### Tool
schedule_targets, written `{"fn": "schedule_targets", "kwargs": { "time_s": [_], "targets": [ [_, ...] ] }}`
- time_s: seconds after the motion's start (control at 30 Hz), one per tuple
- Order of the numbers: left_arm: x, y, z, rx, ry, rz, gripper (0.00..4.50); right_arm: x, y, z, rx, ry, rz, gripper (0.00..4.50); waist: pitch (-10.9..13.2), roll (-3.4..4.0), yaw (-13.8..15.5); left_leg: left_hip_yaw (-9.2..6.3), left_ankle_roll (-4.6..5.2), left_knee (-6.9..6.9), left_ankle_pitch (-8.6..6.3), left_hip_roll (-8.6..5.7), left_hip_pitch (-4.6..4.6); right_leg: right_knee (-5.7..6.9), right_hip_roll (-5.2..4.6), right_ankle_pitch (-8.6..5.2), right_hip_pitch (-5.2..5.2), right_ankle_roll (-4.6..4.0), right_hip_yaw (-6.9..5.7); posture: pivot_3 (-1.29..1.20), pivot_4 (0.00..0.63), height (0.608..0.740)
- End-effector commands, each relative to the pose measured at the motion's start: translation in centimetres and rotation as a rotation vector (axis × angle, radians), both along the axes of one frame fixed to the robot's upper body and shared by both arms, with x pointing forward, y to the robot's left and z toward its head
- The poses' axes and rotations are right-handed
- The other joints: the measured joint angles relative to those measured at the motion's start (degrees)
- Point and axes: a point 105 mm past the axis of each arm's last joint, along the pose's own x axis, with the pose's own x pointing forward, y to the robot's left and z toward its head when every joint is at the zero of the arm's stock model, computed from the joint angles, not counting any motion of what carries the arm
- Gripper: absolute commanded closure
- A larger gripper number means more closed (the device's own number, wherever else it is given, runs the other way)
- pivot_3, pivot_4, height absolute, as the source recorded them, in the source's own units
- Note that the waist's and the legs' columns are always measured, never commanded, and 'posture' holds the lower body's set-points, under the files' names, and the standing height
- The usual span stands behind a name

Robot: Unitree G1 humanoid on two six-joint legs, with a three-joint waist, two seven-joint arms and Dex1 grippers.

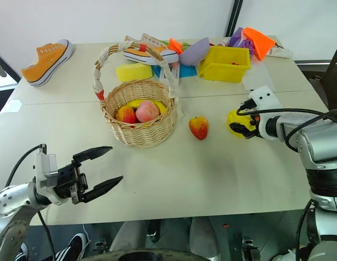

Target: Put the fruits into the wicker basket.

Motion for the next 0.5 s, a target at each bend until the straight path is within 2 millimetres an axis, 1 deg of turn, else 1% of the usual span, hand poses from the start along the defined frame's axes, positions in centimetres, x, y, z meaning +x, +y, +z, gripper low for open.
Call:
{"fn": "schedule_targets", "kwargs": {
  "time_s": [0.03,0.1,0.17,0.27,0.37,0.43,0.5],
  "targets": [
    [-0.4,-0.4,0.5,0.001,-0.036,-0.003,0.0,0.7,-0.3,0.4,-0.05,-0.059,0.006,0.05,0.0,0.0,0.0,0.0,0.0,0.01,0.0,0.0,0.0,0.0,0.0,0.0,0.0,0.0,0.0,0.0,0.15,0.74],
    [-0.4,-0.4,0.5,0.003,-0.038,0.001,0.0,0.9,-0.1,0.0,-0.035,-0.058,0.008,0.05,0.0,0.0,0.0,0.0,0.0,0.02,0.0,0.0,0.0,0.0,0.0,0.0,0.01,0.0,0.0,0.0,0.15,0.74],
    [-0.4,-0.4,0.5,0.003,-0.039,0.004,0.0,1.1,-0.4,-0.4,-0.066,-0.062,0.003,0.05,0.0,0.0,0.02,0.0,0.0,0.03,0.0,0.0,0.0,0.01,0.01,0.0,0.02,0.0,0.0,0.0,0.15,0.74],
    [-0.3,-0.3,0.5,0.003,-0.041,0.007,0.0,1.3,-0.6,-1.0,-0.064,-0.057,-0.003,0.05,0.0,0.0,0.07,0.0,0.0,0.03,0.0,-0.01,0.0,0.01,0.01,0.01,0.02,0.01,0.0,0.0,0.15,0.74],
    [0.0,-0.1,0.5,0.004,-0.048,0.017,0.0,1.5,-0.7,-1.3,-0.049,-0.057,-0.01,0.05,0.0,0.0,0.03,0.0,0.0,0.03,0.0,-0.01,0.0,0.02,0.02,0.01,0.02,0.02,0.0,0.0,0.15,0.74],
    [0.2,0.0,0.5,0.004,-0.05,0.024,0.0,1.6,-0.8,-1.2,-0.039,-0.057,-0.011,0.56,0.0,0.0,0.02,0.0,0.0,0.03,0.0,-0.01,0.0,0.04,0.02,0.01,0.01,0.03,0.0,0.0,0.15,0.74],
    [0.2,0.1,0.5,0.003,-0.048,0.027,0.0,1.7,-0.5,-0.7,-0.025,-0.067,-0.002,1.28,0.0,0.0,0.03,0.0,0.0,0.03,0.01,-0.01,0.0,0.04,0.03,0.02,0.01,0.03,0.0,0.0,0.15,0.74]
  ]
}}
